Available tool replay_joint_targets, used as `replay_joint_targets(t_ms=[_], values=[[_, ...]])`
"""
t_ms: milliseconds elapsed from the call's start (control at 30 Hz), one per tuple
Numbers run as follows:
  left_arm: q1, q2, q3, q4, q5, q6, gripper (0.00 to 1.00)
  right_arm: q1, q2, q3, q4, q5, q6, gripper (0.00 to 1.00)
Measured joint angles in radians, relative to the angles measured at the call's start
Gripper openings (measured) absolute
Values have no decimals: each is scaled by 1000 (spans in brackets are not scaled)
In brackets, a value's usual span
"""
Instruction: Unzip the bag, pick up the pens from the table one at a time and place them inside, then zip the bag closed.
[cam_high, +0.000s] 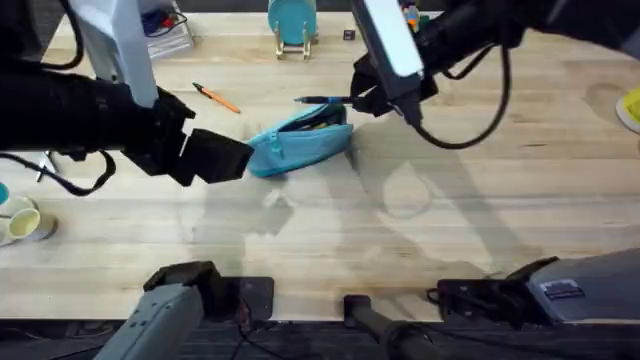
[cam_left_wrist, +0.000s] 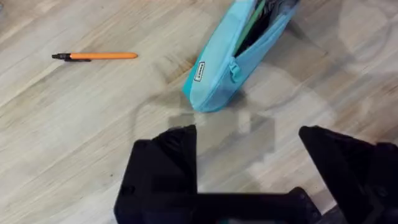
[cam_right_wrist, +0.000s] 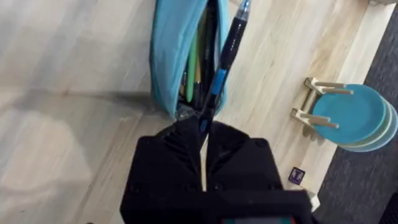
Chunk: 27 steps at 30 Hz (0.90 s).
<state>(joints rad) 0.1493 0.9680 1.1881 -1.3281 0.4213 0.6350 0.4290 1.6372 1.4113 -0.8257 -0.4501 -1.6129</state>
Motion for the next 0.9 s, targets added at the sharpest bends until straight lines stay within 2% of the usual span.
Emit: replay_joint_targets(t_ms=[367, 900], values=[[0, 0, 0, 0, 0, 0, 995, 39, 155, 0, 100, 1, -2, 33], [0, 0, 0, 0, 0, 0, 995, 83, 232, 0, 147, 4, -60, 32]])
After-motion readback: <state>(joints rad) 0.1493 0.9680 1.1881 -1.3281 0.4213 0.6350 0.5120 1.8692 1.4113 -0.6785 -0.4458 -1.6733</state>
